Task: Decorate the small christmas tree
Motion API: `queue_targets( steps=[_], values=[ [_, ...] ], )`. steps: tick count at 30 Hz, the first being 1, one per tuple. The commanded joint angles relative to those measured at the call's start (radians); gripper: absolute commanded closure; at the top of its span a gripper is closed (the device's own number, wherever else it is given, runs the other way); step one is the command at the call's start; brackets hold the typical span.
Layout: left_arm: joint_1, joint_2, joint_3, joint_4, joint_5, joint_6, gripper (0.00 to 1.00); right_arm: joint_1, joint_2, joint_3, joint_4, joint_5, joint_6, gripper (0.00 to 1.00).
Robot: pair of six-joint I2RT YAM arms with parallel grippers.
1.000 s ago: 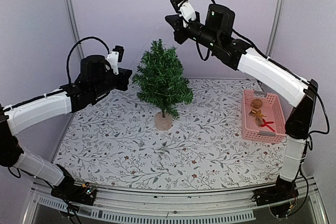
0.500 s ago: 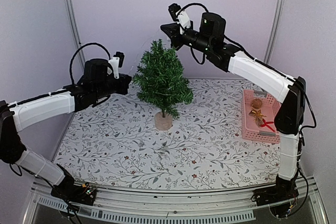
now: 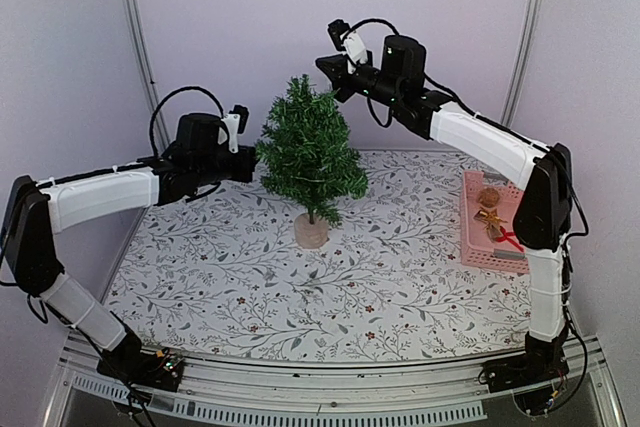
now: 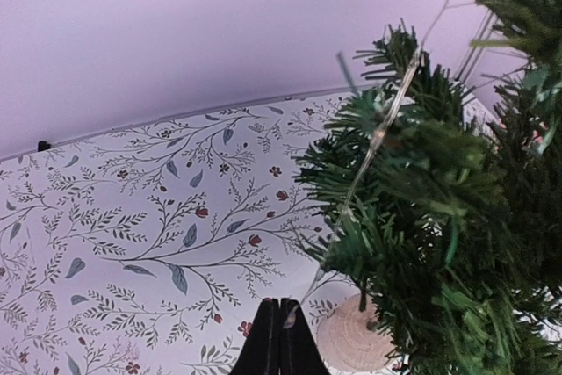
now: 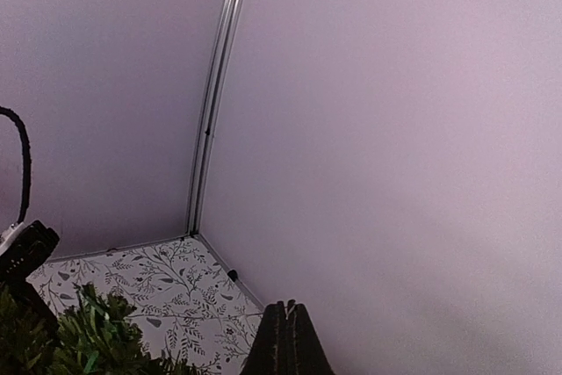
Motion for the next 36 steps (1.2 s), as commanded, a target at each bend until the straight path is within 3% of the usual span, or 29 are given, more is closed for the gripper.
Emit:
queue_targets(
  steps=[1,16,27,36],
  values=[
    [0.015,0.005,0.03,-0.015,0.025,-0.003,1.0,-0.014,0.033,0.016,0.025,-0.013,0.029,1.0],
    [0.021,0.01,0.032,-0.015,0.054,-0.013,1.0,-0.034,0.024,-0.143,0.002,-0.034,0.053,1.0],
    [0.021,0.027,0.053,-0.015,0.071,-0.005,1.0,-0.08,-0.164,-0.353,-0.017,-0.036,0.066,1.0],
    [0.019,0.044,0.078,-0.056,0.098,-0.003,1.0,-0.102,-0.244,-0.377,-0.067,-0.097,0.124,1.0]
  ],
)
